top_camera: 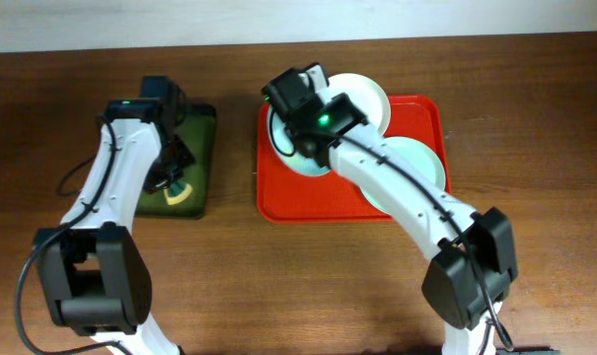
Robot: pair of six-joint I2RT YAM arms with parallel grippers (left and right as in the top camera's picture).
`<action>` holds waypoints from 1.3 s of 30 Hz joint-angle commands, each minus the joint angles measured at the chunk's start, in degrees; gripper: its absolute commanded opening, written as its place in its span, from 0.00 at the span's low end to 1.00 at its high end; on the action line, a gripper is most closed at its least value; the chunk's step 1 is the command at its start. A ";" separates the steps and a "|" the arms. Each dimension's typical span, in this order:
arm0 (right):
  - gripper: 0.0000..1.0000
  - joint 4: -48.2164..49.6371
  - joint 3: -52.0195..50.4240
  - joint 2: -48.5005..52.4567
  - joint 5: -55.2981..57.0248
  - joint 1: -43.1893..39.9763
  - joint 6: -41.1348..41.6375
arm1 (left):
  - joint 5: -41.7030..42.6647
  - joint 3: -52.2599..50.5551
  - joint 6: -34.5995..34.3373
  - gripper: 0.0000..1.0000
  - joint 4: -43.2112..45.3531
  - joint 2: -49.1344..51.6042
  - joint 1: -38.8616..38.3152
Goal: Clean dirty plates on tray and stack at the side
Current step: 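Lift light blue plate with right gripper and set it right of the tray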
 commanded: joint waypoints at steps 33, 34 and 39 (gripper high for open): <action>0.04 -10.16 1.11 -4.20 -57.94 -47.15 10.86 | 0.44 -0.24 0.68 0.00 -2.69 -1.64 1.90; 0.04 -10.14 0.79 -3.61 -57.92 -49.83 9.55 | 0.46 -0.24 0.68 0.00 -2.67 -1.64 1.90; 0.05 -6.47 -2.12 0.63 -57.96 -63.87 8.44 | 0.46 -0.24 0.68 0.00 -2.12 -1.64 1.90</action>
